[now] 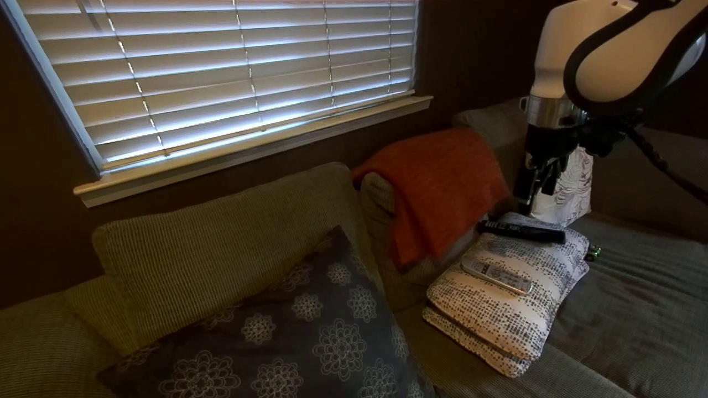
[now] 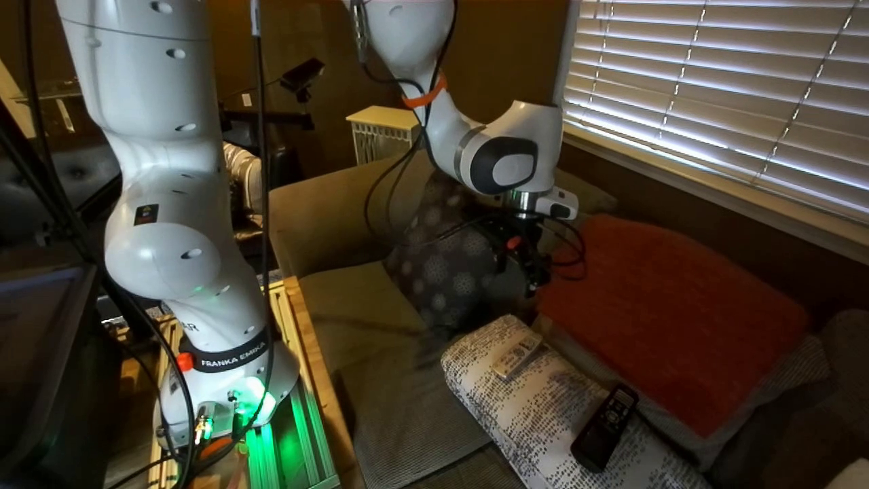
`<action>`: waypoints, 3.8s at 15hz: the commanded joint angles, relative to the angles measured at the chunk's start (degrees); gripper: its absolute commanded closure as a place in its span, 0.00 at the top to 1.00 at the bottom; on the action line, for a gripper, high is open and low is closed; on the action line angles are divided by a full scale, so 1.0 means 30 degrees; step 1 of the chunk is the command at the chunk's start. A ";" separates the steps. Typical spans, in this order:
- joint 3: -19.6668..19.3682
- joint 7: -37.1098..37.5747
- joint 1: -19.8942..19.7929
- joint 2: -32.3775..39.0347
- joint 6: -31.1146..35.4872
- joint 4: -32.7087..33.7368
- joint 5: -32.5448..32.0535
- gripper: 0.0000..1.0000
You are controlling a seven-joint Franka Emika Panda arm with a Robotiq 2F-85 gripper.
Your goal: Put the grey remote on the brown fleece
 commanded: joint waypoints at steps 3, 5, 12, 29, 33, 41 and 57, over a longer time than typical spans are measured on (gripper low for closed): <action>0.0003 -0.0011 0.0001 -0.0017 -0.0054 0.0058 0.0003 1.00; -0.0070 0.0204 0.0071 0.0408 -0.0268 0.0379 -0.0216 1.00; -0.0598 -0.0190 0.0012 0.3636 0.0378 0.1426 -0.0977 1.00; -0.0717 -0.0750 0.0070 1.1006 0.2640 0.6366 -0.1082 1.00; -0.0575 -0.0672 0.0065 1.1934 0.2291 0.7350 -0.0871 1.00; -0.0335 -0.0582 0.0194 1.3237 0.1489 0.8781 -0.0498 1.00; -0.0489 0.0277 0.0869 1.4438 -0.0428 1.0669 -0.0440 0.73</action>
